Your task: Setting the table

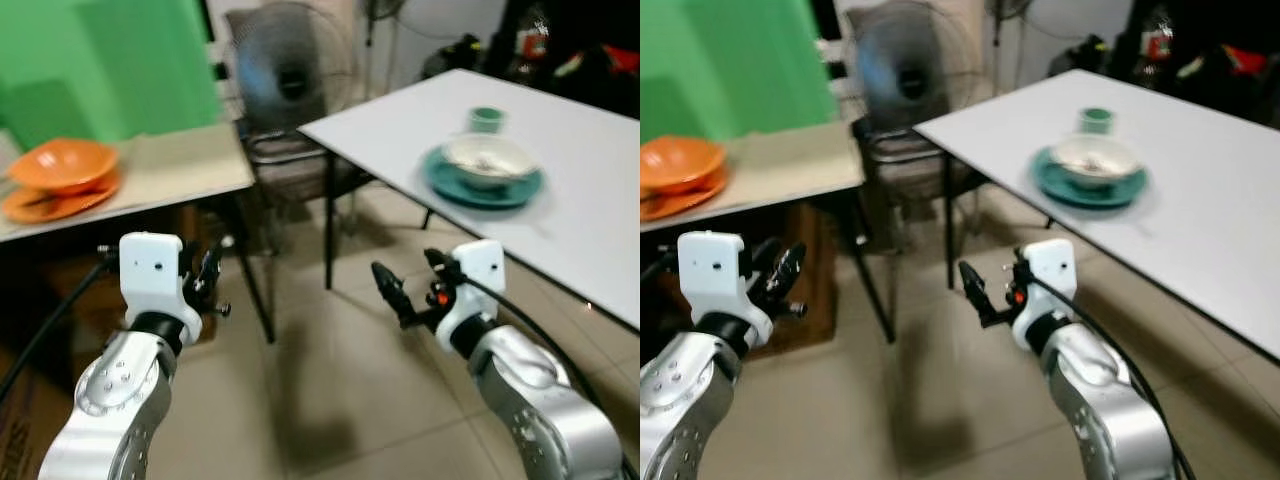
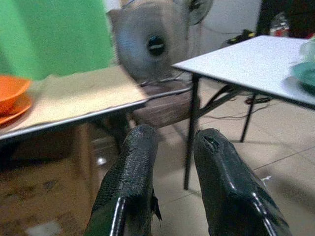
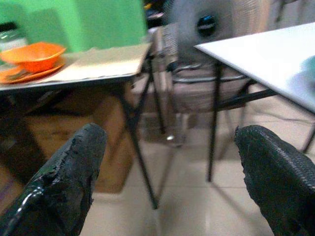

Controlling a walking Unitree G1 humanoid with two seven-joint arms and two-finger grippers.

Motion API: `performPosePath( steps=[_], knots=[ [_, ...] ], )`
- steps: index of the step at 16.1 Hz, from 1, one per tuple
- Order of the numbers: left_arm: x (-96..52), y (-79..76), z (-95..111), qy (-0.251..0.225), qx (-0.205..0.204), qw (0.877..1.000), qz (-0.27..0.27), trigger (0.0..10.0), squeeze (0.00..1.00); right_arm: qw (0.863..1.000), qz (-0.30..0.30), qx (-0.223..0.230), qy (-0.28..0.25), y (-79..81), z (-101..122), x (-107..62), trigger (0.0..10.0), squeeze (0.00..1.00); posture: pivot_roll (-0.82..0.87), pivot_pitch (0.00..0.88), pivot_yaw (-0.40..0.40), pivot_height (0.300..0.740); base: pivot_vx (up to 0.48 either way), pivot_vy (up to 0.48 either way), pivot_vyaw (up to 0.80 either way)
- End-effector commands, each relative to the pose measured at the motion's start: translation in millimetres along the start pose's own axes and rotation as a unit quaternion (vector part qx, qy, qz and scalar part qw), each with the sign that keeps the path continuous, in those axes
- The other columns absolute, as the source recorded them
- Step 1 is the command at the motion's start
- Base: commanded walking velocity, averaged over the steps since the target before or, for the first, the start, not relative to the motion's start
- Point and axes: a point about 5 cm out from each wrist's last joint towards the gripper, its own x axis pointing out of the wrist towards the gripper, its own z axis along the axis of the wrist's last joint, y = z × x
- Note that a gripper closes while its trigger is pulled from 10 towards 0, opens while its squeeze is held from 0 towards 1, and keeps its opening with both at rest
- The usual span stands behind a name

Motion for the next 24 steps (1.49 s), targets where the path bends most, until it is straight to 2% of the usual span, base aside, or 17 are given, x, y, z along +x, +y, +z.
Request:
performPosePath(
  steps=[1,4,9,14,21,24],
  knots=[
    [-0.4,2.0,1.2,0.0,0.003,1.0,0.006,10.0,0.0,1.0,0.008,0.002,-0.001,2.1,0.4,1.4,10.0,0.0,0.01,0.0,0.055,0.74,0.0,0.0,0.0],
    [-0.4,1.6,-1.1,0.012,0.004,1.0,0.007,10.0,0.0,1.0,0.024,0.006,0.001,4.4,0.6,1.9,10.0,0.0,0.01,0.0,0.054,0.74,0.0,0.0,0.0],
    [-0.8,6.3,3.8,-0.003,0.005,1.0,0.014,10.0,0.0,0.999,0.05,-0.009,0.003,8.6,0.5,2.8,10.0,0.0,0.02,0.0,0.052,0.74,0.0,0.0,0.0],
    [-1.0,6.1,6.4,-0.008,0.008,1.0,0.011,10.0,0.0,0.998,0.068,-0.017,0.005,10.0,-0.1,5.6,10.0,0.0,0.02,0.0,0.051,0.74,0.276,0.0,0.38],
    [0.8,6.4,6.7,-0.007,0.007,1.0,0.012,10.0,0.0,0.999,0.049,-0.015,0.005,5.1,-0.5,8.0,10.0,0.0,0.02,0.0,0.055,0.74,0.264,0.0,0.0],
    [0.0,6.7,6.5,-0.006,0.007,1.0,0.013,10.0,0.0,0.997,0.07,-0.028,0.005,9.4,-0.4,8.0,10.0,0.0,0.02,0.0,0.052,0.74,0.242,0.0,0.14]
  ],
)
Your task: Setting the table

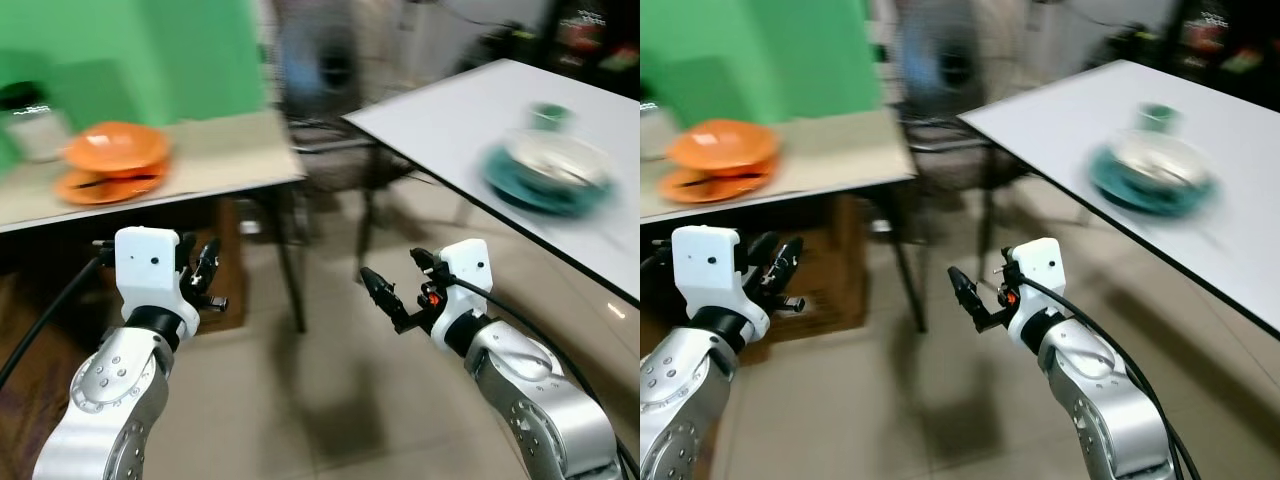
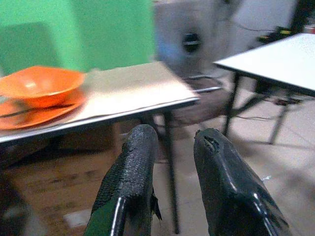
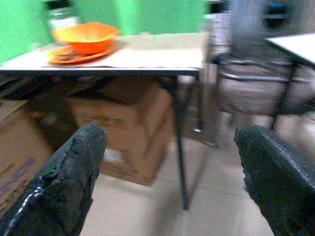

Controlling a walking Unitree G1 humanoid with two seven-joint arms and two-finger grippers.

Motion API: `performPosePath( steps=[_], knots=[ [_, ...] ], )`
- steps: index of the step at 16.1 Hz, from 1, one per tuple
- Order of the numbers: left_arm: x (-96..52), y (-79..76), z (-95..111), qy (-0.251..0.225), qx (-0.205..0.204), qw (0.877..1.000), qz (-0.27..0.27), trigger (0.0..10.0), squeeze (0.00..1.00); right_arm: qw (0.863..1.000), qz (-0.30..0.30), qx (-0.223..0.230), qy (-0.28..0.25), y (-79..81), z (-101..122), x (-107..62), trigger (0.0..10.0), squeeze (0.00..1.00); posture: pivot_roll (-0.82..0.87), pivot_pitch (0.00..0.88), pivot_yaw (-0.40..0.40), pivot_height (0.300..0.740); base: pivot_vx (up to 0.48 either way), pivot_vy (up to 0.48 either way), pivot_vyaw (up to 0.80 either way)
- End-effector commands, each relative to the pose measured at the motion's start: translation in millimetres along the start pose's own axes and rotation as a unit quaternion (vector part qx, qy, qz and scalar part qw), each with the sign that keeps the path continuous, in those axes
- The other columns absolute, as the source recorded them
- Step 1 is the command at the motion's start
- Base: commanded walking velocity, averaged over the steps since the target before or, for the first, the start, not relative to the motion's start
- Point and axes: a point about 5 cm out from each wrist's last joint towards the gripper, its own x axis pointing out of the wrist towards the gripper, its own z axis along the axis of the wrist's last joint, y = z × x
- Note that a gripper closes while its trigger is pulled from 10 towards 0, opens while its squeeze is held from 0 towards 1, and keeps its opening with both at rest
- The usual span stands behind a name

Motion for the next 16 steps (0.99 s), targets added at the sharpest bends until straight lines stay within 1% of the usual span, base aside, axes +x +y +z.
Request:
performPosePath(
  steps=[1,4,7,10,12,13,15,16],
  knots=[
    [-1.2,6.9,0,0.003,0.006,1.0,0.015,10.0,0.0,1.0,0.024,-0.002,-0.007,9.0,2,2.4,10.0,0.0,0.02,0.0,0.052,0.74,0.24,0.0,0.43],
    [-2.8,8.4,1,0.001,0.008,1.0,0.02,10.0,0.0,0.999,0.044,-0.005,-0.007,13.1,3,3.7,10.0,0.0,0.03,0.002,0.047,0.74,0.264,0.0,0.8],
    [-3.2,9.6,1,0.002,0.017,1.0,0.022,10.0,0.0,0.999,0.044,-0.006,-0.011,12.9,4,5.0,10.0,0.0,0.03,0.003,0.047,0.74,0.271,0.0,0.8],
    [-0.6,11.9,2,0.0,0.023,0.999,0.023,10.0,0.0,1.0,0.013,0.003,-0.017,5.8,6,6.4,10.0,0.0,0.03,0.002,0.047,0.74,0.268,0.0,0.0],
    [1.8,11.5,3,-0.004,0.024,0.999,0.022,10.0,0.0,1.0,0.001,-0.004,-0.024,3.0,9,6.6,10.0,0.0,0.02,0.001,0.049,0.74,0.266,0.0,0.0],
    [3.0,10.6,4,-0.006,0.026,0.999,0.02,10.0,0.0,0.999,-0.01,-0.006,-0.036,1.0,12,6.9,10.0,0.0,0.02,0.002,0.043,0.74,0.27,0.0,0.0],
    [4.1,9.8,5,-0.008,0.026,0.999,0.02,10.0,0.0,0.998,-0.017,0.01,-0.053,0.2,16,7.7,10.0,0.0,0.03,0.002,0.039,0.74,0.272,0.0,0.0],
    [4.1,9.7,5,-0.009,0.027,0.999,0.02,10.0,0.0,0.998,-0.013,0.027,-0.059,1.5,17,8.3,10.0,0.0,0.03,0.0,0.038,0.74,0.277,0.0,0.0]
  ],
)
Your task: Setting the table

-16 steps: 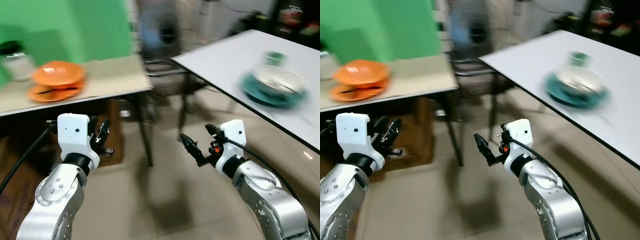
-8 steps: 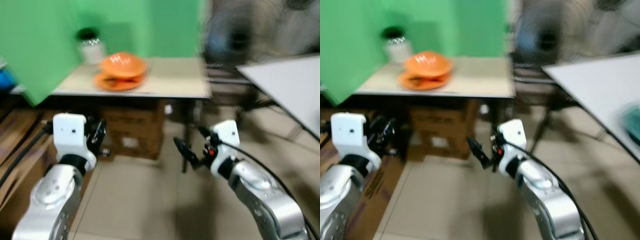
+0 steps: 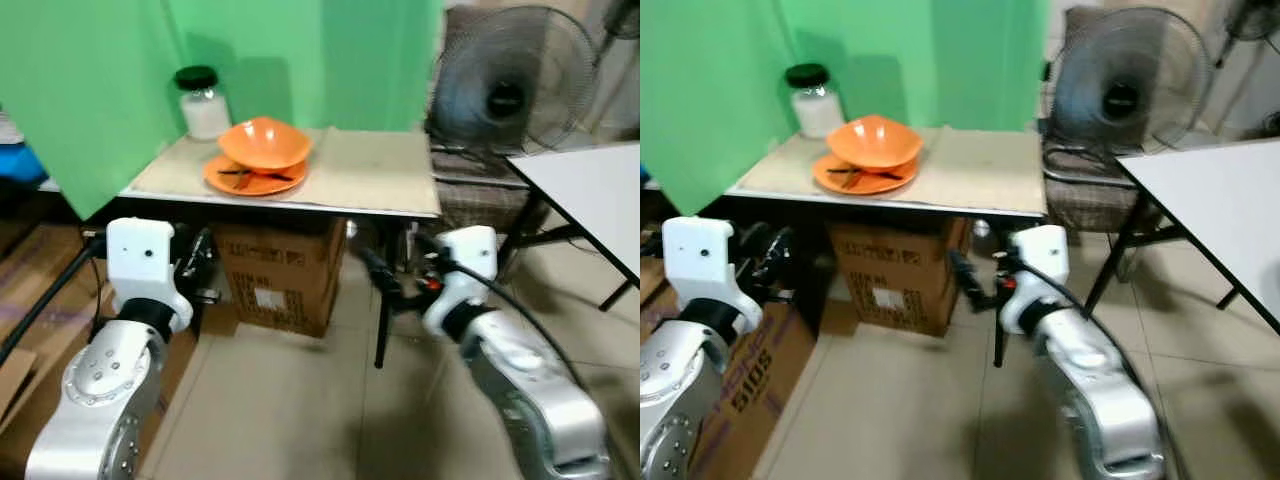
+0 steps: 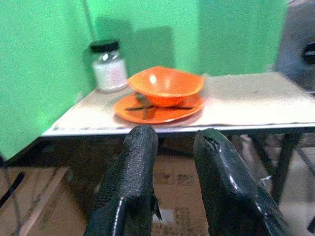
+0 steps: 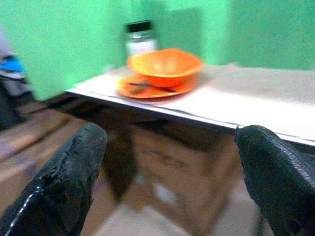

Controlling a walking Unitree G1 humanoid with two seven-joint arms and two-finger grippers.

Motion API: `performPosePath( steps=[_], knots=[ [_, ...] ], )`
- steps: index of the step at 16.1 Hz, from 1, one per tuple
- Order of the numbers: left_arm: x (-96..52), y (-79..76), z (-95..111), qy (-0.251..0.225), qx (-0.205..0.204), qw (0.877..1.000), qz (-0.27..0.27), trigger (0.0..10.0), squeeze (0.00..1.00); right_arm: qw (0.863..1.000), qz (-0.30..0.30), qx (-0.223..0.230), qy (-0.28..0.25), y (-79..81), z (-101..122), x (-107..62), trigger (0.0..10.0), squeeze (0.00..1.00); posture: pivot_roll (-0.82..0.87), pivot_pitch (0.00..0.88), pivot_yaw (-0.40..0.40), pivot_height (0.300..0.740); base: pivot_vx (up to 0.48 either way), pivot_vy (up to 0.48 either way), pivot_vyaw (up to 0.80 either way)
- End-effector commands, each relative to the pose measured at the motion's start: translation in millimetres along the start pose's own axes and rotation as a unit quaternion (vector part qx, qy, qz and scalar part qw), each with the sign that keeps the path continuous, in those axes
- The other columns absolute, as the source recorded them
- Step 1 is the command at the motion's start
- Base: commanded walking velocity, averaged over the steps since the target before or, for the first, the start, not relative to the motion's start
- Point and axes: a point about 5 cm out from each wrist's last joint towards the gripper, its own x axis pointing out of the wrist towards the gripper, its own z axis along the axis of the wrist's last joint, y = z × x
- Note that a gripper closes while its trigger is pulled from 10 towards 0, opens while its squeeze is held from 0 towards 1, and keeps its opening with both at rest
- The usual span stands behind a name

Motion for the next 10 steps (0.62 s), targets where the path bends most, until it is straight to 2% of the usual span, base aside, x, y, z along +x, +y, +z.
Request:
performPosePath(
  steps=[1,10],
  knots=[
    [1.3,1.2,-0.7,0.002,0.004,1.0,0.005,10.0,0.0,1.0,-0.003,0.003,-0.011,-2.7,5.2,-1.1,10.0,0.0,0.03,0.0,0.037,0.74,0.281,0.0,0.0],
    [-0.1,2.2,-0.4,0.002,0.005,1.0,0.006,10.0,0.01,1.0,0.018,-0.005,-0.013,2.3,5.0,2.3,10.0,0.0,0.04,0.001,0.032,0.74,0.282,0.0,0.0]
  ],
)
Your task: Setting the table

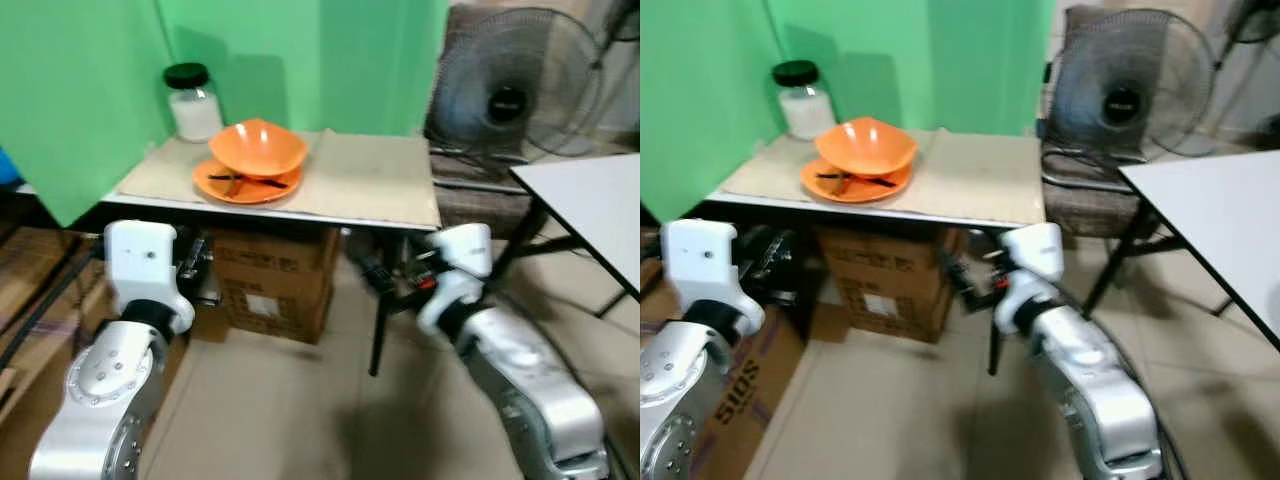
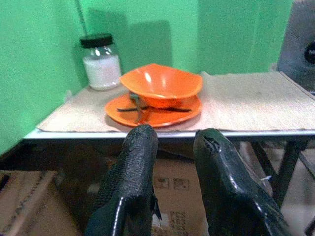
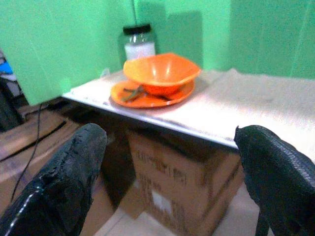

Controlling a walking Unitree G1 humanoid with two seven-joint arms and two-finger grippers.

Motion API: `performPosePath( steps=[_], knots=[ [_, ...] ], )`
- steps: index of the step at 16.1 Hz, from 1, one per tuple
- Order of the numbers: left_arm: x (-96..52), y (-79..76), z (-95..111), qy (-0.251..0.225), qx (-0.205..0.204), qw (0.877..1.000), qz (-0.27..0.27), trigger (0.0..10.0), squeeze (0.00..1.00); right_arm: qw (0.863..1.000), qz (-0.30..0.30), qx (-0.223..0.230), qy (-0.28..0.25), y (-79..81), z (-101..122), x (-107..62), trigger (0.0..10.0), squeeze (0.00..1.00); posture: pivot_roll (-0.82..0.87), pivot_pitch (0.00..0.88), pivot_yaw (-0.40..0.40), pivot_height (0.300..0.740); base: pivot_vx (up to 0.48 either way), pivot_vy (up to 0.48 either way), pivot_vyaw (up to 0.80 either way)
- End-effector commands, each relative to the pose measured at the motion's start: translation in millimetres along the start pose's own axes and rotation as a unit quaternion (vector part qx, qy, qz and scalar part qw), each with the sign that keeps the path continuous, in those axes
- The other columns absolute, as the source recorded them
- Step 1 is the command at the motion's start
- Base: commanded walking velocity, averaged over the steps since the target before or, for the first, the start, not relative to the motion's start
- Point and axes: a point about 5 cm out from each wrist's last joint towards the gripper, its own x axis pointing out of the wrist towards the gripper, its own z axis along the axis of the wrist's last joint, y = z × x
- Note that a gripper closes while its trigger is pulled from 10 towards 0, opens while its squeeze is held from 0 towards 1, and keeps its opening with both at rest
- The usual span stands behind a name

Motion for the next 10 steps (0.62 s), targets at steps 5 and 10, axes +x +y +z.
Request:
performPosePath(
  steps=[5,10],
  knots=[
    [-0.5,6.5,2.2,-0.003,0.009,1.0,0.012,10.0,0.09,1.0,0.014,0.004,-0.008,7.6,1.7,3.4,10.0,0.0,0.04,0.002,0.037,0.74,0.321,0.0,0.0],
    [-0.4,6.4,2.0,-0.002,0.008,1.0,0.013,10.0,0.07,1.0,0.015,0.0,-0.004,7.5,0.9,4.0,10.0,0.0,0.04,0.005,0.03,0.74,0.337,0.0,0.0]
  ],
)
